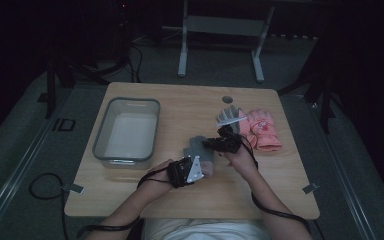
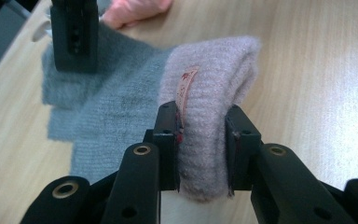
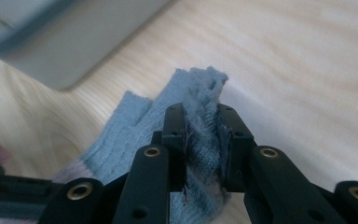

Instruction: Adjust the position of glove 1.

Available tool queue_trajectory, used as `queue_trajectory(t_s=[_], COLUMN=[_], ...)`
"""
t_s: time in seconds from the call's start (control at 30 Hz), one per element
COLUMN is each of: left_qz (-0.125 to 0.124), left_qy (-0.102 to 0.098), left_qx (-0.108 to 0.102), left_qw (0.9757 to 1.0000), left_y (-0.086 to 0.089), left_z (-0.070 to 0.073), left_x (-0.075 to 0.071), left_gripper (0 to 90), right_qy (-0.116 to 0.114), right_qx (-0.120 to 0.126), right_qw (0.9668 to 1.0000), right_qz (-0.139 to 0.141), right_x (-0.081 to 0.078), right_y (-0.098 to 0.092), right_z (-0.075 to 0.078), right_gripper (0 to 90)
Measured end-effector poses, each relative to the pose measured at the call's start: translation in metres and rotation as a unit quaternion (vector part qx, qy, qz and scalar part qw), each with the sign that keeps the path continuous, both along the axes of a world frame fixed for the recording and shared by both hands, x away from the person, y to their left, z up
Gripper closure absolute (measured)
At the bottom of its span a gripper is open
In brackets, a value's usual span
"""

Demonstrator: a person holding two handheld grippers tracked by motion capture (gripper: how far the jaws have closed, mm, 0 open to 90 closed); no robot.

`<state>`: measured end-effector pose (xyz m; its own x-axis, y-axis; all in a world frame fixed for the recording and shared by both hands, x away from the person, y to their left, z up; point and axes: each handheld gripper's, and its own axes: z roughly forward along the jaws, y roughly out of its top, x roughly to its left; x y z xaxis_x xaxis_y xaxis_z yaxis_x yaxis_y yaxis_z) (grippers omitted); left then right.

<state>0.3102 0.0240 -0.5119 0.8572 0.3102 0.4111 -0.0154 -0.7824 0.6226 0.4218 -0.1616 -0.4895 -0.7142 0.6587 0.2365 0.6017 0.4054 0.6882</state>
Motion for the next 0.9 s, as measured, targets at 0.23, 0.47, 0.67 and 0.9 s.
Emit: queue_trajectory(t_s=[0.23,0.47,0.67,0.9], left_qz=[0.001,0.004,0.007,0.020], left_qy=[0.001,0.005,-0.003,-0.002], left_qx=[-0.003,0.004,0.014,0.010], left_qw=[1.0000,1.0000,0.9999,0.9998], left_y=[0.016,0.032,0.045,0.067], left_z=[0.026,0.048,0.062,0.075], left_x=[0.005,0.009,0.010,0.014], left_gripper=[70.3,70.5,70.6,70.9], right_qy=[-0.029,-0.051,-0.053,-0.061], right_qx=[0.012,0.014,0.027,0.028], right_qw=[0.9994,0.9982,0.9977,0.9969], right_qz=[0.013,0.028,0.032,0.041], right_x=[-0.003,0.000,0.006,0.010], right_y=[0.007,0.027,0.040,0.059], right_z=[0.028,0.050,0.058,0.068], right_gripper=[75.9,75.9,75.9,76.0])
